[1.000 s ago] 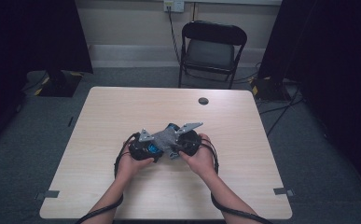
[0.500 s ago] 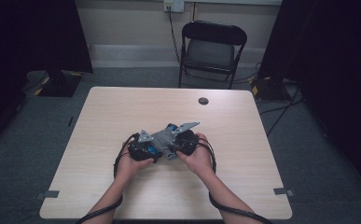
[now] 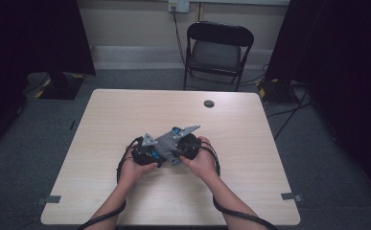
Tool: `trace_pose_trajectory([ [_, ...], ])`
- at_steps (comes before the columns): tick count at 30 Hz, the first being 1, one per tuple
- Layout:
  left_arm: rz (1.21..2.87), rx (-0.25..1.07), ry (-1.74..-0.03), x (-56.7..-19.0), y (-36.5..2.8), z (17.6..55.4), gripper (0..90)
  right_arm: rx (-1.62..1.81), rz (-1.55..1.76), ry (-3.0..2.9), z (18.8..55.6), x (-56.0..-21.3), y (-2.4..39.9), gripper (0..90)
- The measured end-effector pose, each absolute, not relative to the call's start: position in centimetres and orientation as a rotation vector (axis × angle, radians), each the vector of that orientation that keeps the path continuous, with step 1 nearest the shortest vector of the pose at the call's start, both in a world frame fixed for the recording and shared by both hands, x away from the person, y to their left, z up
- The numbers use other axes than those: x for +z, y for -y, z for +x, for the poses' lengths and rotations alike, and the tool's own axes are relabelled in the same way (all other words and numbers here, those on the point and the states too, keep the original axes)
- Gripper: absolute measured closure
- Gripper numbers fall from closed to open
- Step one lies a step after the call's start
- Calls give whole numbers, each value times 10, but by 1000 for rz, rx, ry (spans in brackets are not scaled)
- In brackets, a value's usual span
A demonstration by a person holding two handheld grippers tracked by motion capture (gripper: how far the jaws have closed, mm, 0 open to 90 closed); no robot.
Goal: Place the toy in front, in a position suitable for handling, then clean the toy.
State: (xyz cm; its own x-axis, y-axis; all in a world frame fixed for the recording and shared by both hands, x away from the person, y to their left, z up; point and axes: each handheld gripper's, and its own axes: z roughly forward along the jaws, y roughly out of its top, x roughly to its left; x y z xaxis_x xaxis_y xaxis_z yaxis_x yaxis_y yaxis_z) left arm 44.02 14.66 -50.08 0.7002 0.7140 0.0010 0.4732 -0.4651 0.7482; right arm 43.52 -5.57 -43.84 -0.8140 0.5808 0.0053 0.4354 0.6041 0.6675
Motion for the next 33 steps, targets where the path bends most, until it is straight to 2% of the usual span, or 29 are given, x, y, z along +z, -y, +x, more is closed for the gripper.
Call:
trace_pose_trajectory([
  [6, 2152, 411, -899, -501, -147, 440, 244, 925, 772, -2671, 436, -432, 53, 797],
  [33, 2150, 409, -904, -501, -147, 440, 243, 900, 1050, -2541, 467, -445, 78, 797],
])
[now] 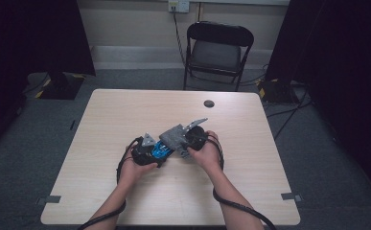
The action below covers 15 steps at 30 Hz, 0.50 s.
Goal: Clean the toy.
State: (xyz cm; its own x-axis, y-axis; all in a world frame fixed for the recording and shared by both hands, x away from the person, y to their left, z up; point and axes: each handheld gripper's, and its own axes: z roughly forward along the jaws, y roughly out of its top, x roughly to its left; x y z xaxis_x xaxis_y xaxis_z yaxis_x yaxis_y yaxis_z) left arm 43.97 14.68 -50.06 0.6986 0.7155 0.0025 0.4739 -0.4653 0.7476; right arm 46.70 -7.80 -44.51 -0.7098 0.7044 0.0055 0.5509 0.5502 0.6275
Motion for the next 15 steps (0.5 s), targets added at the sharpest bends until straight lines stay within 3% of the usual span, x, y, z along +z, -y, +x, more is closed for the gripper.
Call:
trace_pose_trajectory([
  [15, 2148, 410, -905, -501, -147, 440, 243, 846, 1171, -2413, 480, -439, 101, 798],
])
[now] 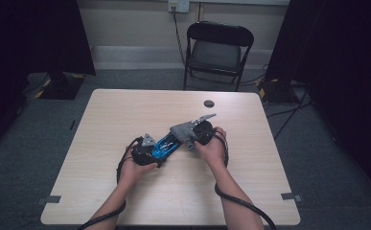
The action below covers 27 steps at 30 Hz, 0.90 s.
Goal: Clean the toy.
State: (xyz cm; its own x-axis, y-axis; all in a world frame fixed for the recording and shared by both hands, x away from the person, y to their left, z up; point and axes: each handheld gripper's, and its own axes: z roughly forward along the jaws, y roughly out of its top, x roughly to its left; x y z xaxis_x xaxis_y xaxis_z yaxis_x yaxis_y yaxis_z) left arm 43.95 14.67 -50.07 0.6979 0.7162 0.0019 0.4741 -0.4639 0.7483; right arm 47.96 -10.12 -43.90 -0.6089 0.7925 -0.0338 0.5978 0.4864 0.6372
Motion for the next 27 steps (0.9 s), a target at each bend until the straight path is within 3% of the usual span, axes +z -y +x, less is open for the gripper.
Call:
trace_pose_trajectory([
  [6, 2146, 404, -908, -501, -147, 439, 244, 967, 1145, -2376, 473, -430, 112, 797],
  [13, 2148, 407, -906, -501, -147, 440, 243, 1033, 927, -2484, 453, -418, 97, 794],
  [27, 2149, 411, -905, -501, -147, 439, 243, 983, 759, -2623, 426, -437, 70, 788],
])
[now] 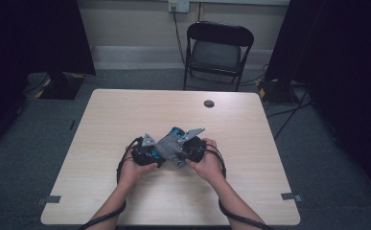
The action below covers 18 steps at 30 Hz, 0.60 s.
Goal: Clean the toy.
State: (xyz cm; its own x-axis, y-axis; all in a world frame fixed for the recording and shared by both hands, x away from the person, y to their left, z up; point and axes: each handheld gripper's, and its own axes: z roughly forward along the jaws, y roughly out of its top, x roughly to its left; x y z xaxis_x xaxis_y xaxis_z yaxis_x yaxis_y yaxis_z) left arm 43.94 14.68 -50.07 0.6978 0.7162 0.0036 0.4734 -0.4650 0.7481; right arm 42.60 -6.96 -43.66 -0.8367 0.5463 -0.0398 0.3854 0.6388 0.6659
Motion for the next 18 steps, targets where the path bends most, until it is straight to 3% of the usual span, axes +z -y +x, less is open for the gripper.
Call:
trace_pose_trajectory([
  [8, 2145, 410, -908, -501, -147, 439, 243, 895, 674, -2679, 430, -438, 43, 787],
  [18, 2141, 409, -911, -501, -146, 439, 243, 910, 753, -2686, 442, -447, 46, 783],
])
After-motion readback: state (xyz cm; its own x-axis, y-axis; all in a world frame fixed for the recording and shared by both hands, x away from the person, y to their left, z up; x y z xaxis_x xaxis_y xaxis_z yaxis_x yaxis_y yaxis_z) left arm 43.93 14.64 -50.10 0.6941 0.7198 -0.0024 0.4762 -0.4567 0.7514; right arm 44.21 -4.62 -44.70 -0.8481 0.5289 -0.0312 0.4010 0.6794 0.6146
